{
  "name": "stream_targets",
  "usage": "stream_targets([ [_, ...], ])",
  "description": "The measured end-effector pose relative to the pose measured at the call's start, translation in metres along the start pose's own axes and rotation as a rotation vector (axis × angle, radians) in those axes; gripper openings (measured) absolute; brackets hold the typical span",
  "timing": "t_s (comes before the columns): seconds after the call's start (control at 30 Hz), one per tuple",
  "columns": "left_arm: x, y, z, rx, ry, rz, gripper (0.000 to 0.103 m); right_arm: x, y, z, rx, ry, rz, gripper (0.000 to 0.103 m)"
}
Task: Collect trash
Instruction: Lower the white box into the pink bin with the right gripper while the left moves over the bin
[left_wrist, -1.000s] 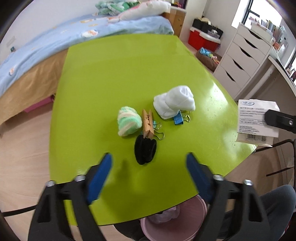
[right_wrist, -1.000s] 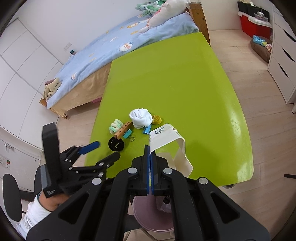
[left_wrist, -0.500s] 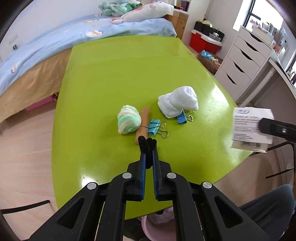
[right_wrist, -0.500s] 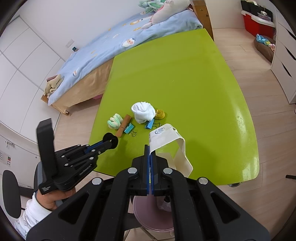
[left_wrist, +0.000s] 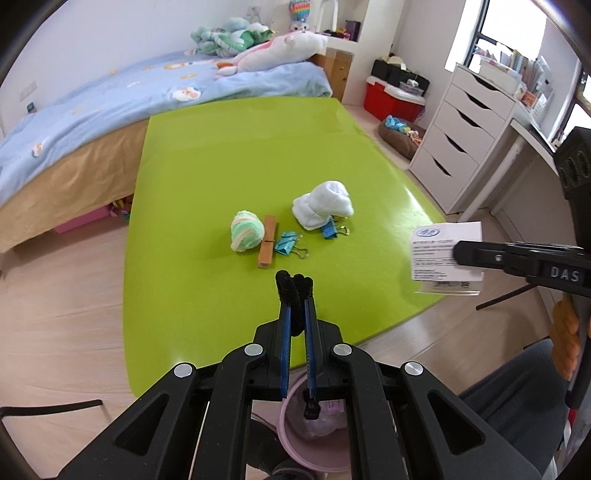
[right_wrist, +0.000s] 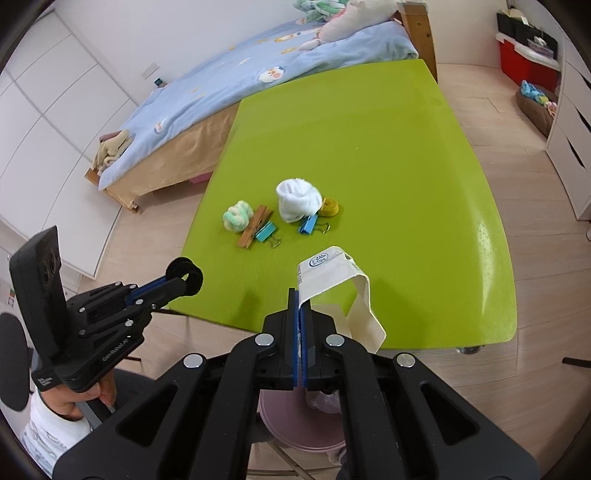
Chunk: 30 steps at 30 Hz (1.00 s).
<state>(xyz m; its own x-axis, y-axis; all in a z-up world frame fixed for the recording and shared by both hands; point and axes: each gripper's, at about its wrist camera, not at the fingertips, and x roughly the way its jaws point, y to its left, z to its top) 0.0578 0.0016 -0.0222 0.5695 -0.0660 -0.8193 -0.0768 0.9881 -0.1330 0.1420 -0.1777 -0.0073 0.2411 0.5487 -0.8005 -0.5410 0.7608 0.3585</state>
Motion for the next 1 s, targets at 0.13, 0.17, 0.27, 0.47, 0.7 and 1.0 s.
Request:
stream_targets([
  [0.13, -0.011, -0.007, -0.011, 0.016, -0.015, 0.000, 0.006, -0.005, 0.008, -0.011, -0.042, 0.000, -0.009, 0.000],
  [0.17, -0.013, -0.009, -0.014, 0.019, -0.018, 0.000, 0.006, -0.007, 0.010, -0.015, -0.050, 0.001, -0.008, 0.000],
  [0.27, -0.020, -0.013, -0.024, 0.023, -0.026, -0.006, 0.006, -0.013, 0.016, -0.025, -0.071, 0.004, 0.004, 0.000],
  [0.47, -0.031, -0.017, -0.042, 0.021, -0.030, -0.018, 0.006, -0.015, 0.027, -0.050, -0.097, 0.039, 0.034, 0.000],
  [0.7, -0.041, -0.021, -0.063, 0.016, -0.023, -0.042, 0.006, -0.009, 0.041, -0.081, -0.132, 0.103, 0.063, 0.000],
  [1.0, -0.045, -0.025, -0.070, 0.022, -0.018, -0.071, 0.006, 0.010, 0.046, -0.098, -0.147, 0.177, 0.060, 0.038],
])
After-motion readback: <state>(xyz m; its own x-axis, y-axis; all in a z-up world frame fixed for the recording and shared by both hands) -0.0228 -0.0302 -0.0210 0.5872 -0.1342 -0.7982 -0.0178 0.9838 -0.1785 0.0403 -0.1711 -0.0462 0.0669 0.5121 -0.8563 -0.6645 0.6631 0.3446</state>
